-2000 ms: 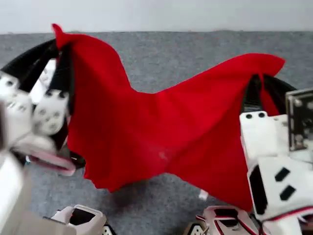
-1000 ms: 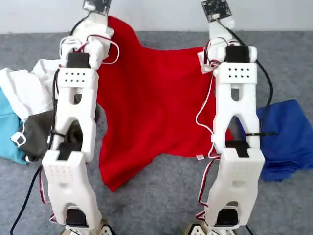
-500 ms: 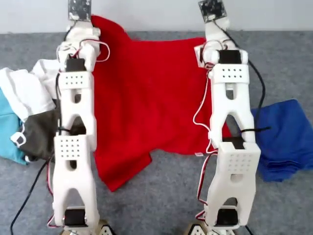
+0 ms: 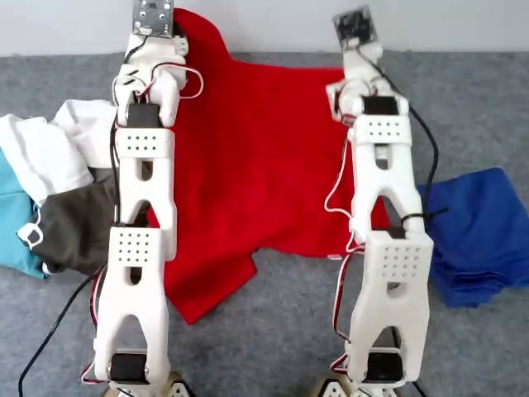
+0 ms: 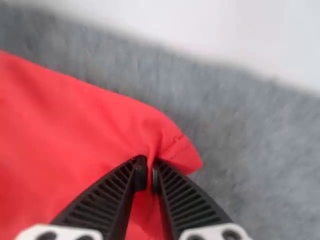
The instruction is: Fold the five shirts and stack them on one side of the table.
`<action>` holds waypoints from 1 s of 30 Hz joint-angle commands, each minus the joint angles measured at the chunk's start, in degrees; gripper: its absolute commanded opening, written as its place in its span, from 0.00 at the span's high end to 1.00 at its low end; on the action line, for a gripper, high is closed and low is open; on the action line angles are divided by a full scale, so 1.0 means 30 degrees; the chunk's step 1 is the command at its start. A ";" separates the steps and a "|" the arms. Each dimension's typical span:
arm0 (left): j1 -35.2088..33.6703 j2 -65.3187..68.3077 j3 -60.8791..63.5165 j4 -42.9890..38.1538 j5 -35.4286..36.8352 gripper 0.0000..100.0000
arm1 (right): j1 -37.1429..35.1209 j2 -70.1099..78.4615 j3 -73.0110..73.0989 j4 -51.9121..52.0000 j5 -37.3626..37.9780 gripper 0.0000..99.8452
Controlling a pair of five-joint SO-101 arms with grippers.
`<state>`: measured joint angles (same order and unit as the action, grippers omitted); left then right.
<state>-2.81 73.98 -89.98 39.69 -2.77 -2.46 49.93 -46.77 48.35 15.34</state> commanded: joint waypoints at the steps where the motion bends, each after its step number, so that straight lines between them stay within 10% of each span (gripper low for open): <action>1: -0.0293 -0.0469 -0.1158 0.1700 0.0088 0.99 | 0.0835 0.0718 -0.2022 0.0689 0.0293 0.99; 17: -0.0322 -0.6418 -0.2066 1.9897 0.0147 0.99 | 0.0747 0.1040 -1.4154 1.8066 0.0264 0.99; 30: -0.0176 -1.0901 0.1304 2.0396 0.0264 0.99 | 0.0777 -0.1187 -1.1810 1.8300 0.0264 0.99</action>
<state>-3.96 48.75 -90.86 99.38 -2.68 0.18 52.48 -85.19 100.57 15.52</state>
